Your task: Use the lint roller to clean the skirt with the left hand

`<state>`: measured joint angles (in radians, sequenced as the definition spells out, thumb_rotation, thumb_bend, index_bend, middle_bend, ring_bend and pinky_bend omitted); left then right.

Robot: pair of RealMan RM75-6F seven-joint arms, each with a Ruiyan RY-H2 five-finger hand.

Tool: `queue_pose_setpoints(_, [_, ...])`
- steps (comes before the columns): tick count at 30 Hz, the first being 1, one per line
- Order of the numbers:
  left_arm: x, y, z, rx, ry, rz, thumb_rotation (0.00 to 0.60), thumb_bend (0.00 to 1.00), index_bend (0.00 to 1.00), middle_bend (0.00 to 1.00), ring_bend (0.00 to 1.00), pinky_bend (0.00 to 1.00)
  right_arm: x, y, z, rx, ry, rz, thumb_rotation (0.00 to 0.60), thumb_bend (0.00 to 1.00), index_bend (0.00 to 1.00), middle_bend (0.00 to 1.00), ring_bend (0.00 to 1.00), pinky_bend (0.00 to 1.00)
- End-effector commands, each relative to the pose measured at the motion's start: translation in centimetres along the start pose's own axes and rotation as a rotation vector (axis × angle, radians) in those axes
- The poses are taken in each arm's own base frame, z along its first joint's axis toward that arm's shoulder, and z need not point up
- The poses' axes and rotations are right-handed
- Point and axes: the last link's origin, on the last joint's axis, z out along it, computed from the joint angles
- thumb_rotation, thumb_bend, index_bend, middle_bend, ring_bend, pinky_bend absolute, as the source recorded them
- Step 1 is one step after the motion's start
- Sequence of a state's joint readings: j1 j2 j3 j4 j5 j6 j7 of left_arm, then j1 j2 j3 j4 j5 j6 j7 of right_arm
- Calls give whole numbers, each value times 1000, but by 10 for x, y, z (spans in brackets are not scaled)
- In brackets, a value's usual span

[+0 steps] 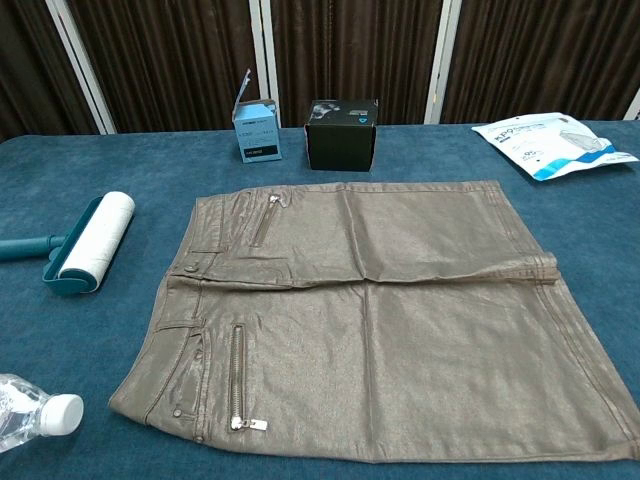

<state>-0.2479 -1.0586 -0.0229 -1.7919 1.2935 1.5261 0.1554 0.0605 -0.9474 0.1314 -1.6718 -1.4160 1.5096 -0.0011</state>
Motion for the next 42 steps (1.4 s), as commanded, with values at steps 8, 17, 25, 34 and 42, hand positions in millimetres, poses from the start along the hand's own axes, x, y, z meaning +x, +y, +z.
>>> queue_pose_setpoints(8, [-15,7,12,-19,-58,-14,600,0,0,0,0,0,0,-1,1,-2,-4,9,600,0,0,0,0,0])
queue_pose_setpoints(17, [-92,17,92,73,-266,21,600,144,133,8,0,12,-1,1,4,-5,-16,27,600,0,0,0,0,0])
queue_pose_setpoints(25, [-138,20,120,75,-347,116,600,314,240,119,77,151,-2,7,6,-35,-18,23,600,0,0,0,0,0])
queue_pose_setpoints(34, [-163,24,136,68,-384,153,600,330,259,154,112,205,-5,10,8,-51,-27,14,600,0,0,0,0,0])
queue_pose_setpoints(42, [-172,29,140,59,-381,179,600,373,297,198,156,235,-5,11,9,-56,-29,17,600,0,0,0,0,0])
